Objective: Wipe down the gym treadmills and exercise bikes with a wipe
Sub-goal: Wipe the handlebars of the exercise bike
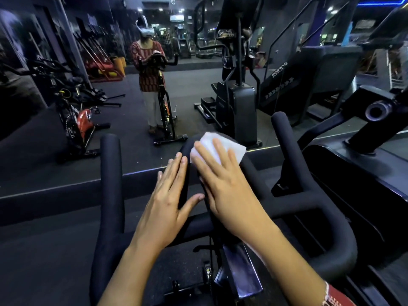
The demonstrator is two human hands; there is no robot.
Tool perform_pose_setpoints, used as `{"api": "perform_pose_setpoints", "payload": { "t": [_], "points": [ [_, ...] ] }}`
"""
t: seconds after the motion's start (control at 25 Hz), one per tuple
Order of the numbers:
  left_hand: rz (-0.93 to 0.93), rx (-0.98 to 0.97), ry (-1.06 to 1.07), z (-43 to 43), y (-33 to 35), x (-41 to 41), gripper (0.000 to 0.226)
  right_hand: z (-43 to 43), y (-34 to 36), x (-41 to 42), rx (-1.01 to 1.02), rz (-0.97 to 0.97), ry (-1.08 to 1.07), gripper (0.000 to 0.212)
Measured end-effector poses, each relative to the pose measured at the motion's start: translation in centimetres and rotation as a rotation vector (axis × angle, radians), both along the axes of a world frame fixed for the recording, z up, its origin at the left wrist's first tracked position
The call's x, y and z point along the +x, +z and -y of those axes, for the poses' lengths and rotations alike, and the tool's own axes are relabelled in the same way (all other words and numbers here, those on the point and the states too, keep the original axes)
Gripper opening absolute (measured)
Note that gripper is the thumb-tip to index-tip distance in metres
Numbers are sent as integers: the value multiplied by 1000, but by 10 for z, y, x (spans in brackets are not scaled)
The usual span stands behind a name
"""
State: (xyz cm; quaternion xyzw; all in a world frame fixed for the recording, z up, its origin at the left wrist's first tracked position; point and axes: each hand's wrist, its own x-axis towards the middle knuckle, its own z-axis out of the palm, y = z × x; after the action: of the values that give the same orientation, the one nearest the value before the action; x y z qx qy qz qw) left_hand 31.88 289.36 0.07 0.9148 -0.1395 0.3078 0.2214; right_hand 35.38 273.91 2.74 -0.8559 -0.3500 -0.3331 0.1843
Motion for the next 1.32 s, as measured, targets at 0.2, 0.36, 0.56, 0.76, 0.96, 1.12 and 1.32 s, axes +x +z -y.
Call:
{"api": "perform_pose_setpoints", "payload": {
  "t": [0.2, 0.36, 0.56, 0.76, 0.96, 1.12, 1.32],
  "points": [
    [-94, -66, -24, -4, -5, 1, 82, 4, 8, -5, -109, 49, -8, 47],
    [-113, -91, -4, -6, -8, -1, 75, -8, 20, 9, 22, 29, -94, 45],
    [33, -63, -17, -3, -4, -2, 58, 4, -22, -33, -100, 80, -8, 58],
    [47, -168, -42, 2, 0, -7, 55, -3, 9, 6, 100, 65, -204, 52],
    [175, -287, -62, 11, 7, -9, 50, -4, -24, -14, 66, 18, -107, 56],
    [218, -277, -50, 20, 13, -1, 55, 0, 19, 14, 410, -313, -25, 46],
    [145, -221, -151, 31, 10, 8, 59, 21, -16, -34, 720, -446, -19, 52]
  ]
}}
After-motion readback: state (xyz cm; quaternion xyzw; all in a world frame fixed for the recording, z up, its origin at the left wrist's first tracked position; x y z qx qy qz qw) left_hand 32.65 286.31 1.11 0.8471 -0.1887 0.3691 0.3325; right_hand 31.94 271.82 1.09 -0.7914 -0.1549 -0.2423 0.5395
